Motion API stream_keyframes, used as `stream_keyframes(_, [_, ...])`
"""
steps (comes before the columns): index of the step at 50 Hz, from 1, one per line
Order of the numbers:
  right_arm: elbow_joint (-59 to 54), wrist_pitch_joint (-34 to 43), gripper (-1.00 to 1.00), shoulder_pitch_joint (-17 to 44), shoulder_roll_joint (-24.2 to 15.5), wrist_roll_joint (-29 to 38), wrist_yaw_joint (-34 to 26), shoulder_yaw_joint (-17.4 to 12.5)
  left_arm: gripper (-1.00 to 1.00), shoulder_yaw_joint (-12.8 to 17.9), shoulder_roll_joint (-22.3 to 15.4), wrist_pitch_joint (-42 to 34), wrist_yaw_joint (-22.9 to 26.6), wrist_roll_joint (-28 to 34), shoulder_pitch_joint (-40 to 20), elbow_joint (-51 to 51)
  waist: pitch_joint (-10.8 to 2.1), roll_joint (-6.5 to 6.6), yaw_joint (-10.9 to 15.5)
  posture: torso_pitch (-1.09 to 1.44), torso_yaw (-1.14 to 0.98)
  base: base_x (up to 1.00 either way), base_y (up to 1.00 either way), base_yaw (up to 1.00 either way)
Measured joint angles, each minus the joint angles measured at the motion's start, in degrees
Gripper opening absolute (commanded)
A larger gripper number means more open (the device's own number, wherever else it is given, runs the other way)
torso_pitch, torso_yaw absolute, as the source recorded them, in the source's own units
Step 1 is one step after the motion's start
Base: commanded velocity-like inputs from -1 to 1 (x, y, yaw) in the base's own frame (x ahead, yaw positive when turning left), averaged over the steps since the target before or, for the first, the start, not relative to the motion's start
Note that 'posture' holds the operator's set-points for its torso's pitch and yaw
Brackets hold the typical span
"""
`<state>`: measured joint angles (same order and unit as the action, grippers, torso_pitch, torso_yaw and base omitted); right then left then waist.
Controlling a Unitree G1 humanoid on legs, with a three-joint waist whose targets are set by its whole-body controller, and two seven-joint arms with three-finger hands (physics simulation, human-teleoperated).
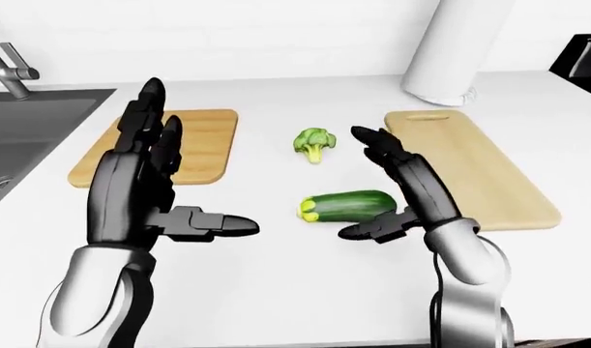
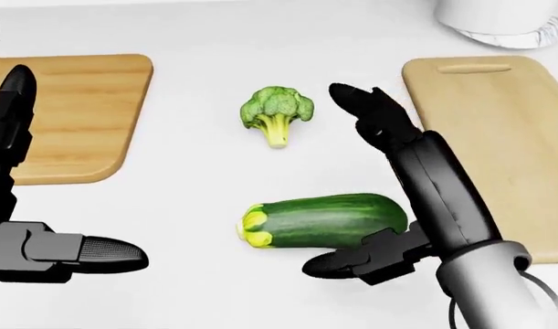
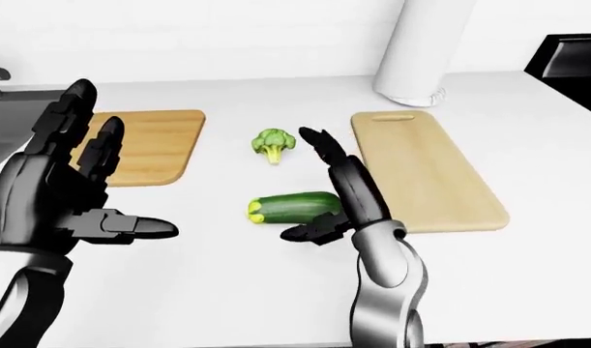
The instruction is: Place the broccoli and the zucchini on separate cutting boards.
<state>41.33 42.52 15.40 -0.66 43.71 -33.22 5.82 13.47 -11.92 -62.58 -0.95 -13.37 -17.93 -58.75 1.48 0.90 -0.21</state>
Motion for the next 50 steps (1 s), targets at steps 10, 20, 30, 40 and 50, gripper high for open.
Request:
stream_keyframes(10, [-1.96, -1.66, 0.38, -0.82, -0.2, -0.94, 1.14, -0.44, 1.0, 0.35, -0.34, -0.33, -0.47, -0.57, -0.57, 0.02, -0.1, -0.17, -0.05, 0.0, 0.0, 0.0, 0.0, 0.0])
stream_keyframes(20, [-3.82, -3.01, 0.14, -2.01, -0.58, -1.64, 1.89, -0.67, 1.0, 0.88, -0.99, -0.61, -1.32, -1.72, -0.99, -0.07, -0.04, -0.16, 0.03, 0.0, 0.0, 0.0, 0.0, 0.0])
stream_keyframes(30, [-5.21, -6.44, -0.21, -3.02, -0.62, -2.15, 4.0, -1.12, 1.0, 1.25, -1.18, -0.64, -1.84, -2.63, -0.97, -0.07, -0.41, -0.21, 0.07, 0.0, 0.0, 0.0, 0.0, 0.0])
stream_keyframes(40, [-2.48, -1.8, -0.93, -0.53, -1.25, -0.94, 0.57, -1.81, 1.0, 1.1, -1.03, -0.59, -1.68, -2.53, -0.94, -0.06, 0.08, 0.0, 0.01, 0.0, 0.0, 0.0, 0.0, 0.0])
stream_keyframes(50, [5.96, 8.51, -1.0, 7.82, -4.81, 0.23, -5.15, -6.74, 1.0, 1.31, -1.54, -0.56, -2.39, -3.36, -0.89, -0.05, 0.4, -0.09, -0.02, 0.0, 0.0, 0.0, 0.0, 0.0])
